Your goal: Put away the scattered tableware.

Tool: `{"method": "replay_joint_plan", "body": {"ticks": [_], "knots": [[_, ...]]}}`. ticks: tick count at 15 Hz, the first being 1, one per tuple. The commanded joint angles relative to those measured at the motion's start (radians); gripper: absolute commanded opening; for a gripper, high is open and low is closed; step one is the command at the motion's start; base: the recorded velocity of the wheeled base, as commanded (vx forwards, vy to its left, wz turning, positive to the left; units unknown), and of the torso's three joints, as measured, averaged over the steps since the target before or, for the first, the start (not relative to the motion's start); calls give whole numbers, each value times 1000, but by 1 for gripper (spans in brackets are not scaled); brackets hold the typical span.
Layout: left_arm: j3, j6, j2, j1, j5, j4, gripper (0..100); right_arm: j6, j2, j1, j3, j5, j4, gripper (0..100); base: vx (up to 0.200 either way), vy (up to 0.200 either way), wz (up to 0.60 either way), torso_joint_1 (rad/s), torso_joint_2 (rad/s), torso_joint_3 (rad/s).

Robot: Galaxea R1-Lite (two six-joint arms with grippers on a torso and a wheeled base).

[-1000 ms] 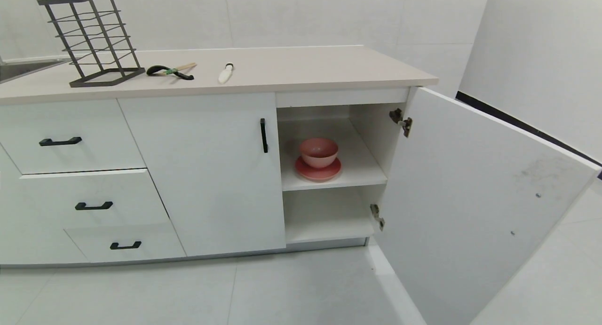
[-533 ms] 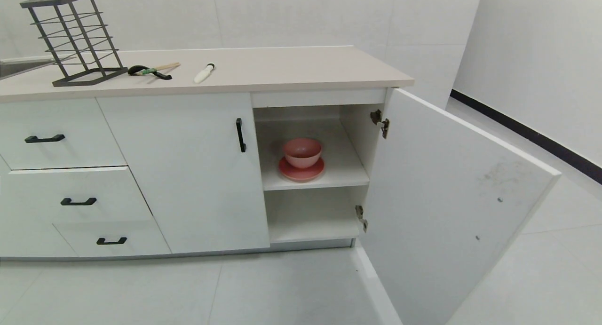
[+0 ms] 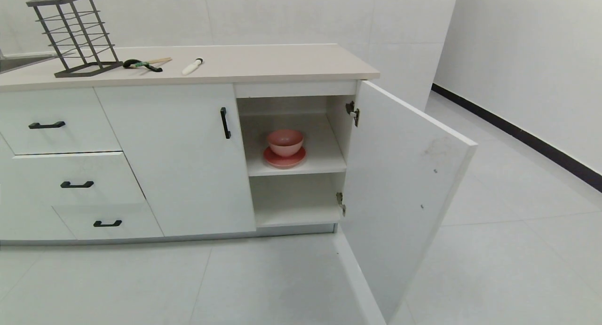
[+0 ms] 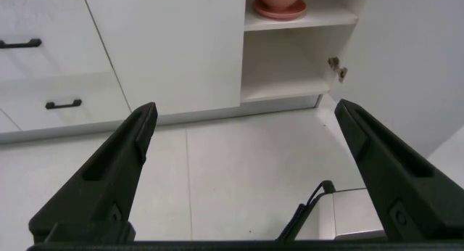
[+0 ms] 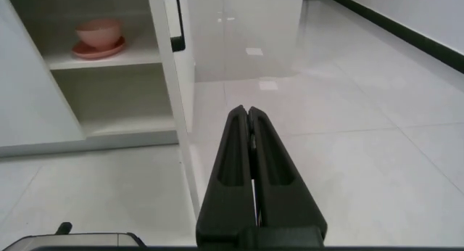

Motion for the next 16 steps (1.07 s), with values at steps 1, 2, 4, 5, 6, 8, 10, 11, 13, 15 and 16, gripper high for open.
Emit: {"method": "replay_joint_plan", "body": {"ticks": [1, 2, 4, 5, 6, 8, 10, 11, 13, 15, 16], "knots": [[0, 0, 1, 1, 0, 0, 100, 1, 1, 1, 0, 0, 1, 0, 0, -200, 0, -2, -2, 7], [0, 0, 1, 1, 0, 0, 100, -2, 1, 1, 0, 0, 1, 0, 0, 0, 0, 0, 0, 0], [0, 0, 1, 1, 1, 0, 100, -6, 1, -1, 3, 2, -40, 0, 0, 0, 0, 0, 0, 0], [0, 2, 1, 1, 1, 0, 100, -7, 1, -1, -8, 3, -167, 0, 0, 0, 0, 0, 0, 0], [0, 0, 1, 1, 0, 0, 100, -42, 44, -18, -81, 20, -278, 0, 0, 0, 0, 0, 0, 0], [0, 2, 1, 1, 1, 0, 100, -70, 258, -23, -207, 192, -203, 0, 0, 0, 0, 0, 0, 0], [0, 3, 1, 1, 4, 0, 100, -110, 465, -10, -244, 278, -239, 0, 0, 0, 0, 0, 0, 0], [0, 3, 1, 1, 6, 0, 100, -145, 564, -6, -273, 328, -261, 0, 0, 0, 0, 0, 0, 0], [0, 3, 1, 1, 6, 2, 100, -147, 742, -3, -345, 410, -267, 0, 0, 0, 0, 0, 0, 0], [0, 3, 1, 1, 6, 2, 100, -150, 824, 22, -356, 460, -267, 0, 0, 0, 0, 0, 0, 0], [0, 0, 1, 1, 7, 0, 100, -156, 867, 43, -360, 456, -269, 0, 0, 0, 0, 0, 0, 0]]}}
